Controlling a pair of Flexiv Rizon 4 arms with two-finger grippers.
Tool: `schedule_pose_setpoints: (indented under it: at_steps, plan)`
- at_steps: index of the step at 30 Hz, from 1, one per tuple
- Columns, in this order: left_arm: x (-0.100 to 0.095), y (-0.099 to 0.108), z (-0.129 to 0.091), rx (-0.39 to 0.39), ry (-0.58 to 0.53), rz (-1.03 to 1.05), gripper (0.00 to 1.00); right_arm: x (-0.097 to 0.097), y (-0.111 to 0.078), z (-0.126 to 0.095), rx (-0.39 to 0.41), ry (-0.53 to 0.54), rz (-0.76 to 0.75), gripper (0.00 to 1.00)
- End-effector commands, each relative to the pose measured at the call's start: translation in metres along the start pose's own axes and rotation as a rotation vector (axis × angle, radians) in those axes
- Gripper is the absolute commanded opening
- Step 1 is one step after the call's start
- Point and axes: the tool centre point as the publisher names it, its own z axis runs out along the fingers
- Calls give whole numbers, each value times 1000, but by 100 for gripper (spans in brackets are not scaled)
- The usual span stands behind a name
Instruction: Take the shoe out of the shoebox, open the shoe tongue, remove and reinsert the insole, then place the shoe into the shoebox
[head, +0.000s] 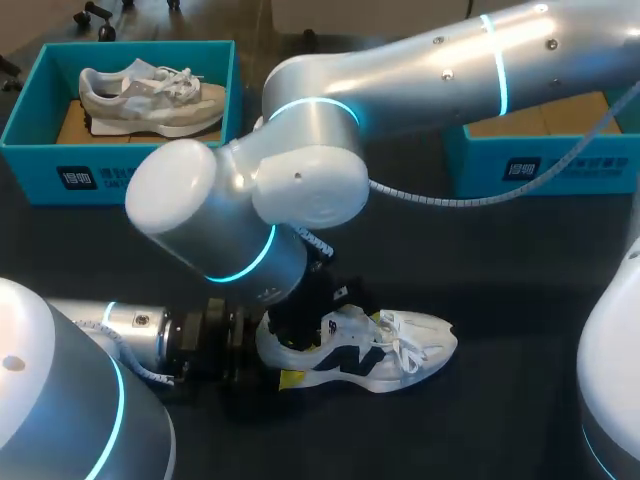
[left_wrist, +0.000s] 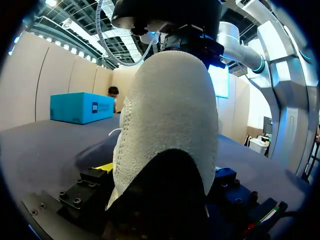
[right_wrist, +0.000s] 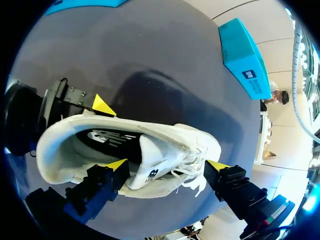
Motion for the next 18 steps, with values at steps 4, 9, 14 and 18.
schedule_pose_setpoints:
  at_steps: [4,9,14,18]
  plan:
    - [-1,2,1,0,-3,0,0,-1,-12,0,-15,-33,481,100]
    - [-1,2,1,0,-3,0,0,-11,-11,1,-8,-35,485,100]
    - [-1,2,1,0,-3,0,0,-19,-8,-3,3,-38,477,100]
    - [-1,2,1,0,-3,0,0,-27,-6,-5,21,-26,483,100]
